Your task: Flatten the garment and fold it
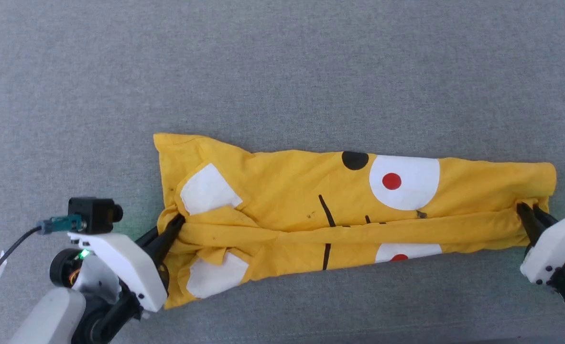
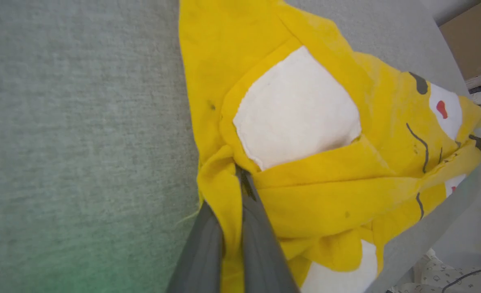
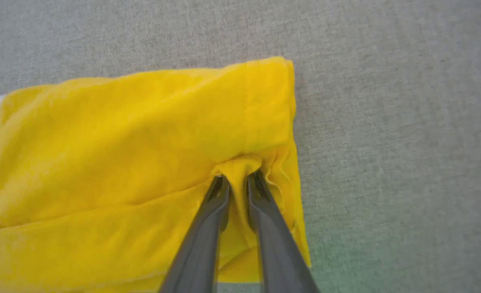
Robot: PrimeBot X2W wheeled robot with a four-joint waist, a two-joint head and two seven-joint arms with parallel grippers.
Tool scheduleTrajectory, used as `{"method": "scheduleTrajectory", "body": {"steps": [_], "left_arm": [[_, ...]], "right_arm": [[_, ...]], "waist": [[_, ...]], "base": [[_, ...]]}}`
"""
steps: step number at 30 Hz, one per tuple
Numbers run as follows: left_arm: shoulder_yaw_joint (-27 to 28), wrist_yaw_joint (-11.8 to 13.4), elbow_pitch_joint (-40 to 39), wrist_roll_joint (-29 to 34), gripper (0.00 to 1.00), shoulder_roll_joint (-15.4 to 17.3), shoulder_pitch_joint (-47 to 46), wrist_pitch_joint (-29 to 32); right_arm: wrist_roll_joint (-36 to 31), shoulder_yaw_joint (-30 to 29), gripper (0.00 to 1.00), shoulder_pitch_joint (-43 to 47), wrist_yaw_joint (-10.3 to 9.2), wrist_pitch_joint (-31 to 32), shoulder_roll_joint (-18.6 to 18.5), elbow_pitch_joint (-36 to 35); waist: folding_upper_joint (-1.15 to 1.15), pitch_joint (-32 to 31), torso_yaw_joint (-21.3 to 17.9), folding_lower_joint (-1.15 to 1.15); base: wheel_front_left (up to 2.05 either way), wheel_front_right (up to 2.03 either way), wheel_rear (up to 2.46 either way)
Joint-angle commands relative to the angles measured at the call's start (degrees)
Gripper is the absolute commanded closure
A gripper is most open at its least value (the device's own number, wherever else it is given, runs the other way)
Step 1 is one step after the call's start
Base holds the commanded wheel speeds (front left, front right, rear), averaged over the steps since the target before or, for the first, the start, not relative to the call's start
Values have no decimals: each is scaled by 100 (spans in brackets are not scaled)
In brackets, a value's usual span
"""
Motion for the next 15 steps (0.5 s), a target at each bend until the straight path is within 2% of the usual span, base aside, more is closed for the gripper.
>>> {"method": "scheduleTrajectory", "body": {"steps": [1,3,4,6,8,9,15], "left_arm": [[-60,-21,202,-34,100,-89,-97,49],[-100,-68,387,-22,100,-139,-206,40],[-113,-84,459,-10,93,-158,-246,21],[-117,-99,532,7,60,-191,-290,-36],[-84,-95,521,-1,4,-200,-268,-108],[-67,-88,486,-5,0,-189,-233,-134],[94,68,-25,28,0,-53,146,-344]], "right_arm": [[-39,77,72,-61,-13,9,31,212],[-47,120,54,-137,-13,-26,29,372],[-35,116,0,-159,-13,-27,40,449],[6,117,0,-162,-13,52,48,532],[108,52,0,-134,-13,164,46,497],[146,22,0,-89,-13,266,31,440],[450,-347,0,391,-13,1021,-23,-458]], "waist": [[0,14,-6,1],[0,16,-16,1],[0,10,-21,1],[0,-18,-29,1],[0,-65,-40,1],[0,-99,-44,1],[0,-339,-44,1]], "base": [[0,0,0],[0,0,0],[0,0,0],[0,0,0],[0,0,0],[0,0,0],[0,0,0]]}}
